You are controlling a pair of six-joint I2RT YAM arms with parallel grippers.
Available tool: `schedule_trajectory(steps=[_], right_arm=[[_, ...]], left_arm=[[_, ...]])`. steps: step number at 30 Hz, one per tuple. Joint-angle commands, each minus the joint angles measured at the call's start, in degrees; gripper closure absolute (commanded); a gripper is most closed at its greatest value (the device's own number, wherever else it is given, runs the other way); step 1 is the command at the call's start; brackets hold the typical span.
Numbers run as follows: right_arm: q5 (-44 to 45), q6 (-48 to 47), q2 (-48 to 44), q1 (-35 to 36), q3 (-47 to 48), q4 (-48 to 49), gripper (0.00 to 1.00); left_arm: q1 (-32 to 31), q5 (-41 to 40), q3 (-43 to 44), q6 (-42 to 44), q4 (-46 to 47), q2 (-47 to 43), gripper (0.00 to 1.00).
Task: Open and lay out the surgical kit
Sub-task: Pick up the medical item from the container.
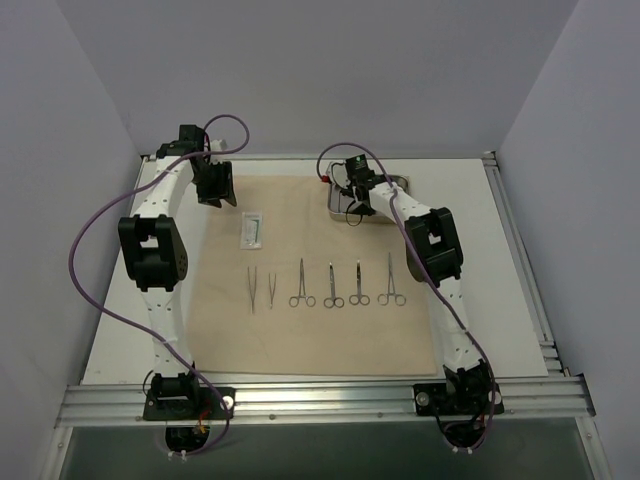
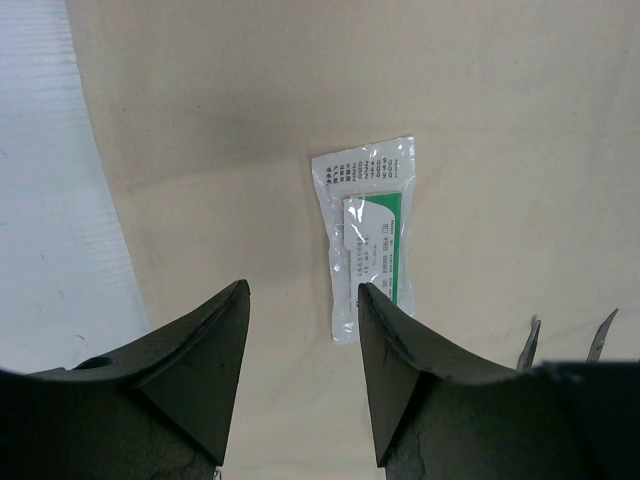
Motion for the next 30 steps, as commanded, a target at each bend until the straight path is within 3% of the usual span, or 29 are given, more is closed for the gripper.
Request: schedule_trajectory(steps=[1, 13, 21, 30], right_arm=[[-1.5, 0.2, 1.9, 0.3, -1.6, -2.7, 0.73], [-1.9, -0.4, 1.9, -0.1, -1.5, -3.4, 0.80], [-1.1, -0.5, 1.4, -0.6, -1.2, -3.2, 0.99], [-6.4, 1.7, -2.8, -0.4, 0.8, -6.0, 1.00]], left_arm=[[-0.3, -0.1, 1.1, 0.9, -0.4, -3.2, 0.44], [-0.3, 0.2, 1.2, 1.0, -0.5, -3.3, 0.44], [-0.4, 0.2, 1.1, 1.1, -0.6, -3.5, 0.44], [-0.3, 0.4, 1.2, 1.0, -0.6, -3.7, 0.44]])
